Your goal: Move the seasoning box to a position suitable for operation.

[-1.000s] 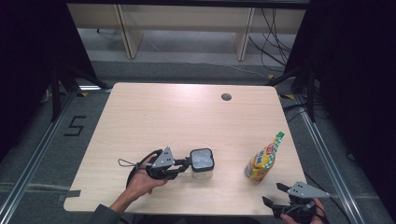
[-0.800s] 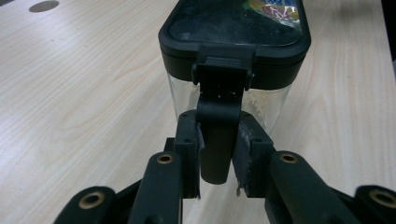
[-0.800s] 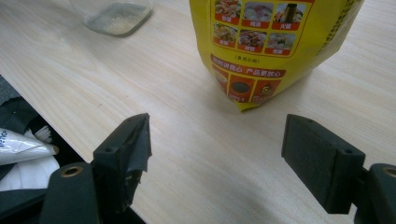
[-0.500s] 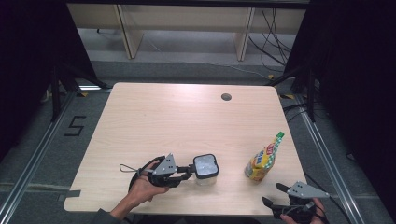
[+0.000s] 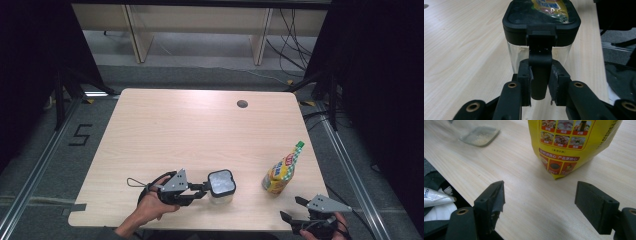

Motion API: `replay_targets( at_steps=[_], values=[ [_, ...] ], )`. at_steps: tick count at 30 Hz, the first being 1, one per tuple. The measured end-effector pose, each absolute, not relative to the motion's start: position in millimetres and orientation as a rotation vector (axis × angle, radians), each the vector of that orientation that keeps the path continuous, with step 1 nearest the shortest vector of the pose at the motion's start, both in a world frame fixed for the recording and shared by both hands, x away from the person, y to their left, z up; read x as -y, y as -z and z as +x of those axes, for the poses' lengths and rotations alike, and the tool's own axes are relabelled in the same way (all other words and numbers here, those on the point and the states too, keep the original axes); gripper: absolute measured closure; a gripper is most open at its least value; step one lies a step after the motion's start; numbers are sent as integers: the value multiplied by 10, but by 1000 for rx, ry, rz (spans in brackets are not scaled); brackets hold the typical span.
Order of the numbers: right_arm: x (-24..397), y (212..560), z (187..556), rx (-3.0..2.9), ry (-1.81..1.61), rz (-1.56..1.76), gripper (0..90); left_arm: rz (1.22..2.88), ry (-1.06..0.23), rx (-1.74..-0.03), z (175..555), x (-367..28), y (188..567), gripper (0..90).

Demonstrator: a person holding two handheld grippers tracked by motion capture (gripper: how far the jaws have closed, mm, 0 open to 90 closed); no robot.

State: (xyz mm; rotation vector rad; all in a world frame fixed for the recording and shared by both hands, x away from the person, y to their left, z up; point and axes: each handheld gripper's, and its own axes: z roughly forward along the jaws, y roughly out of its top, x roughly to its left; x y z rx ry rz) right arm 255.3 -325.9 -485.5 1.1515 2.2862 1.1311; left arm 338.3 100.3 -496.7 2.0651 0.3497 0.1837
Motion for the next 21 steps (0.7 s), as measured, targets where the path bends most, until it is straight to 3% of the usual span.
replay_targets(
  at_steps=[7,21],
  values=[
    [3261,4854,2557,-2284,-1126,1146,250,2079,-160,-306,3355,-1021,4982,724],
    [3239,4852,2534,-2295,-1126,1195,250,2085,-209,-381,3392,-1046,4969,722]
  ],
)
